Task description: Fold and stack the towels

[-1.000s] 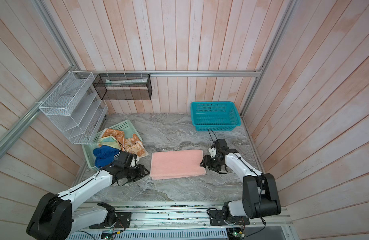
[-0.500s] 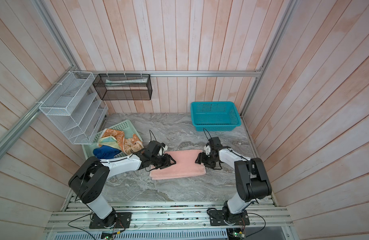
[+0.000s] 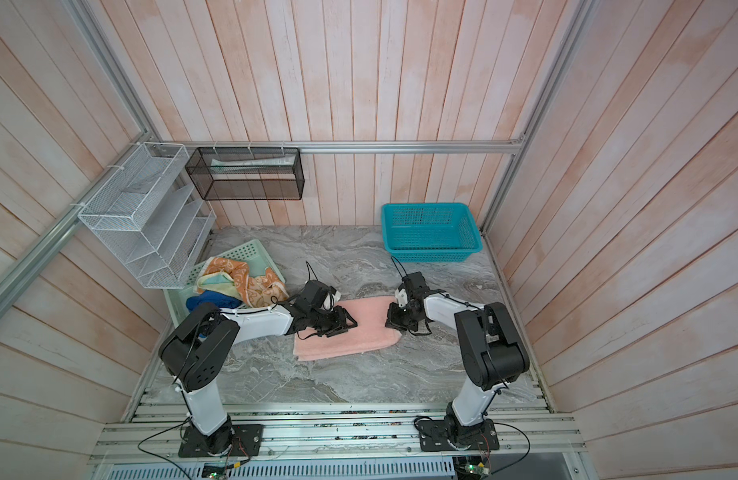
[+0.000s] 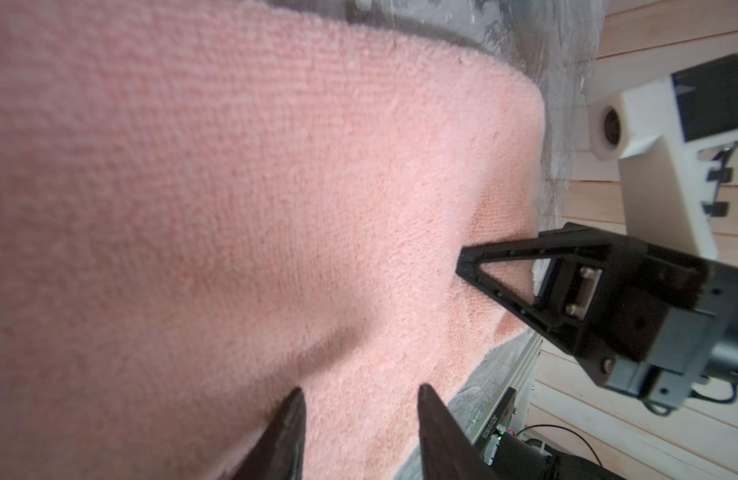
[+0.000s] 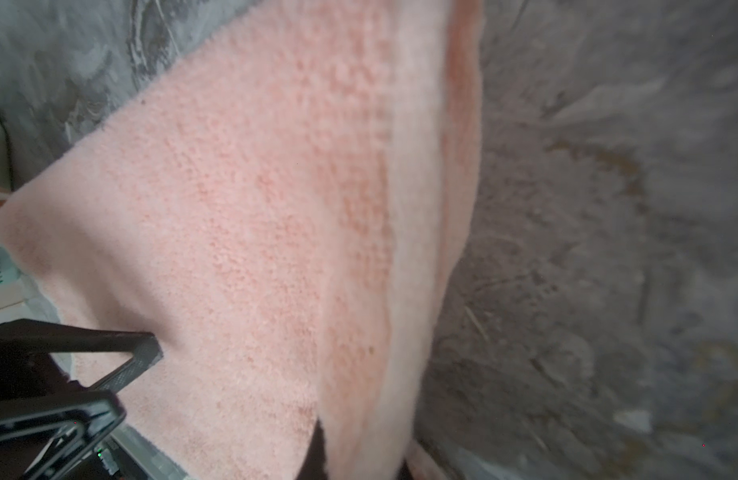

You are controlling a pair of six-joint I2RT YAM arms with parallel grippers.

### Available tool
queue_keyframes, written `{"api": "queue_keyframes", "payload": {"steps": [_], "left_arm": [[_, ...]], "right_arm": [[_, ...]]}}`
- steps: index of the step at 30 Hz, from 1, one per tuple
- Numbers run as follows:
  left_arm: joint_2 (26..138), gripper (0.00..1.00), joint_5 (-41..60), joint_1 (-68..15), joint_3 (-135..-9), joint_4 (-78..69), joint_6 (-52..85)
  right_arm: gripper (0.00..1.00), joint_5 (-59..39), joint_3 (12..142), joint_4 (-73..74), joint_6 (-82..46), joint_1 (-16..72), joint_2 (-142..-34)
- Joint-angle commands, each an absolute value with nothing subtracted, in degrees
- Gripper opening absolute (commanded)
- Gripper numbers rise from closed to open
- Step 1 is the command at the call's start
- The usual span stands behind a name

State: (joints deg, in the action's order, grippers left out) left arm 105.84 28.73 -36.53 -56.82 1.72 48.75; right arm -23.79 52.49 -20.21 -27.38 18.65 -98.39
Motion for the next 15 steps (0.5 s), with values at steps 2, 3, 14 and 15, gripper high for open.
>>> {"api": "queue_keyframes", "payload": {"steps": [2,3,14,15], "left_arm": [[104.46,0.45,29.15,-33.92,-57.28,2.19,46.07],[103.91,0.45,28.93,-33.02,-57.37,2.6,45.53],[103.9,0.44,27.77,-26.36,-60.85,5.21,39.57],[104.7,0.44,28.07,-25.98,-61.15,4.97,39.43]], "right_arm": [[0.0,-18.04,59.0,-25.37,-25.75,19.41,-99.17],[0.0,-17.02,61.33,-26.52,-25.0,19.47,-99.08],[0.0,-9.49,97.34,-34.73,-13.02,17.32,-109.28],[0.0,-9.23,101.65,-35.04,-11.94,16.83,-111.47]]}}
